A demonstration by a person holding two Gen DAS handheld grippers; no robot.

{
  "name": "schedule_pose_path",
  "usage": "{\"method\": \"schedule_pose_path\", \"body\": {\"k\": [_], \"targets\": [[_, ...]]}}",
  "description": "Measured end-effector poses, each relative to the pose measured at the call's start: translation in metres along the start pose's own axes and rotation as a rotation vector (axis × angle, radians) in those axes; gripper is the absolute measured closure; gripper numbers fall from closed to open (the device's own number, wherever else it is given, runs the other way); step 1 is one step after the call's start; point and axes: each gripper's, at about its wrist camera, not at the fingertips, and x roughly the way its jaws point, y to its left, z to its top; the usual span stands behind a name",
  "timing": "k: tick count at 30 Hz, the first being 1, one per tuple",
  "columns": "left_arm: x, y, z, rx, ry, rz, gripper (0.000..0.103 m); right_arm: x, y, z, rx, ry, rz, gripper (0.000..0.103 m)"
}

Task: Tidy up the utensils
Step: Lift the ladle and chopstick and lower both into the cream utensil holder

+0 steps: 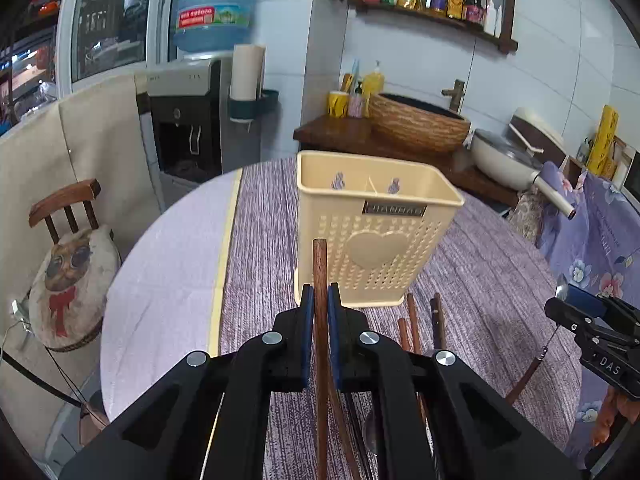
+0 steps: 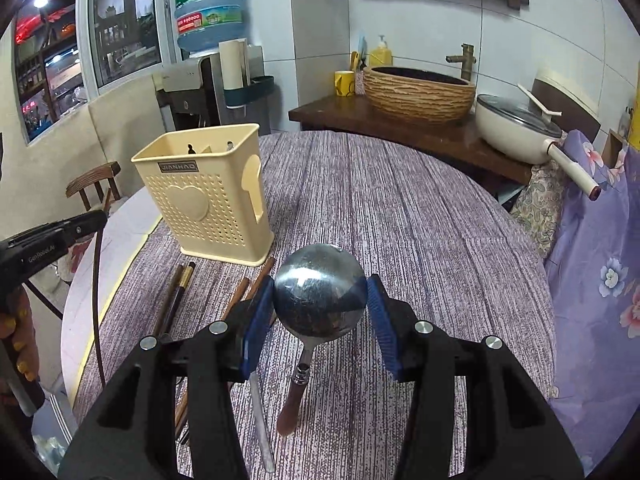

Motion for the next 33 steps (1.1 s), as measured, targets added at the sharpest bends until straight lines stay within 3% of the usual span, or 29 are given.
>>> {"method": "schedule_pose_path", "body": {"k": [9,24,33], "targets": [[-0.037,0.003,0.01,0.012,-0.111,-0.013,0.095,-0.015,0.004,-0.002,-0.021,-0.027,0.014,0.055],[-0.06,0.014,0.025,0.007,-0.161,-0.021,0.095,-0.033,0.014,0.012,-0.05,-0.061,0.04,0.055],[-0.085,0.018,0.076,-0.032,-0.194,-0.069,0.095,-0.052,0.034,0.065,-0.056,-0.112,0.1,0.055]]}}
